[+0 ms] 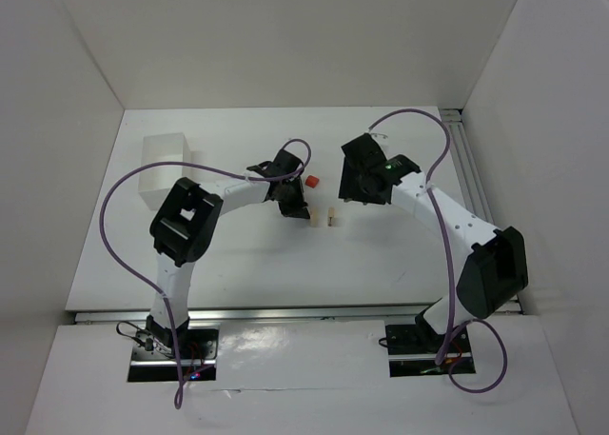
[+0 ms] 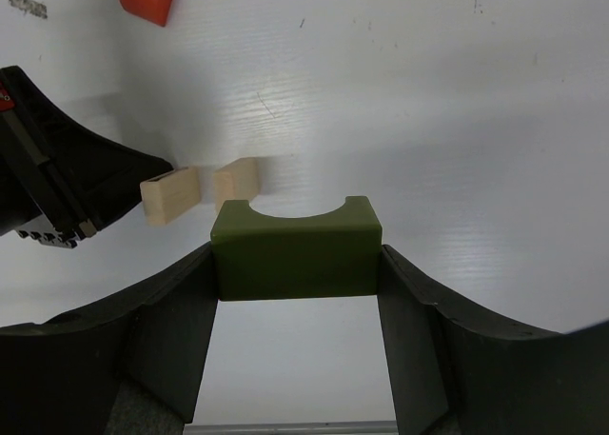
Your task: Build the wood block tower
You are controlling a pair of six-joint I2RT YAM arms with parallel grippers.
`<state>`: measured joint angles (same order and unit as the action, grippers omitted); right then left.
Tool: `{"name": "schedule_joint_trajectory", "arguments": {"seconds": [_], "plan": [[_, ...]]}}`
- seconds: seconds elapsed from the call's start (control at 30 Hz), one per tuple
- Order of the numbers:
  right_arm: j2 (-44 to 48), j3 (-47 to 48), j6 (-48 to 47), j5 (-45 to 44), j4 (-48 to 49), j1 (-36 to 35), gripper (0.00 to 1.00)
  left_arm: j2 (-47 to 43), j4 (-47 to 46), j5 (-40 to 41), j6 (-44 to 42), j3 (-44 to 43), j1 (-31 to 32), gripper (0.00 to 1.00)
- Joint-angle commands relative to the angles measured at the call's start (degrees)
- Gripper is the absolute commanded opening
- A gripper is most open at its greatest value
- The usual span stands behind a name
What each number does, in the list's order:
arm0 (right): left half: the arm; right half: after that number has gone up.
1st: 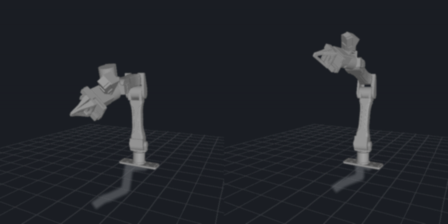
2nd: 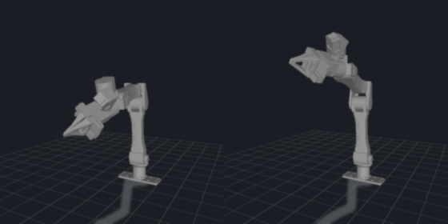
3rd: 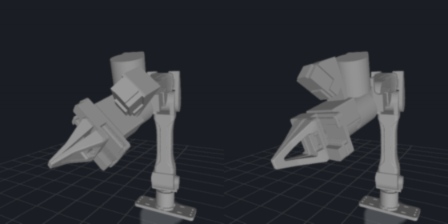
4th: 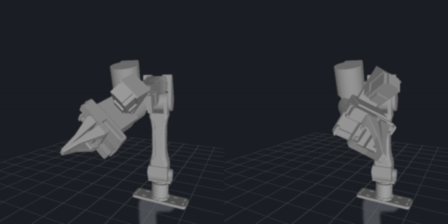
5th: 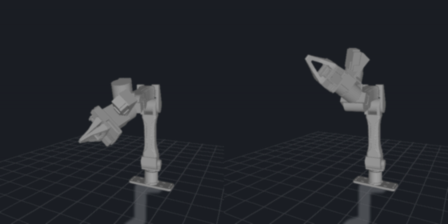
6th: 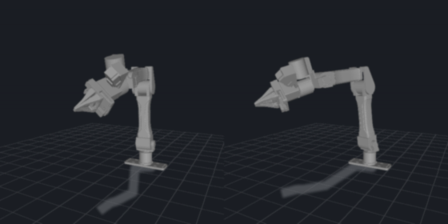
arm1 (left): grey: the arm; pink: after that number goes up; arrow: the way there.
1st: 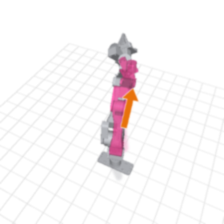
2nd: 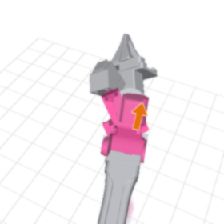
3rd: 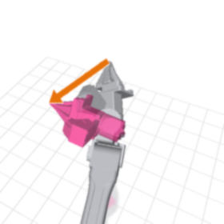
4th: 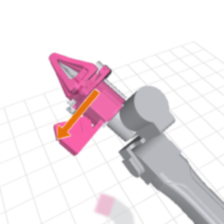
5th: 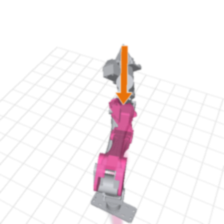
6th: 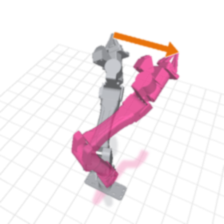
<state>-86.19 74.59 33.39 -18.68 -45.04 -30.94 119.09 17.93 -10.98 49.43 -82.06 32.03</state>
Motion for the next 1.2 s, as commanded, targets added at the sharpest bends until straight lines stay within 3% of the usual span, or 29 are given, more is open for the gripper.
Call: {"name": "schedule_joint_trajectory", "arguments": {"seconds": [0.0, 0.37, 1.17], "plan": [[-0.99, 0.65, 0.1, -0.04, 2.94, -1.14, 0.51, 1.85, 0.44, -0.44, -1.44, -1.35, 0.31, 0.0], [-4.59, 2.23, 2.38, 0.57, 5.05, -6.67, 0.51, -0.7, 3.6, 4.91, 0.23, -0.12, 0.31, 0.0], [-9.7, 4.43, 2.39, 0.04, 5.66, -8.35, 0.51, -2.11, 1.4, 0.7, 1.28, 1.55, 1.37, 0.0]]}}
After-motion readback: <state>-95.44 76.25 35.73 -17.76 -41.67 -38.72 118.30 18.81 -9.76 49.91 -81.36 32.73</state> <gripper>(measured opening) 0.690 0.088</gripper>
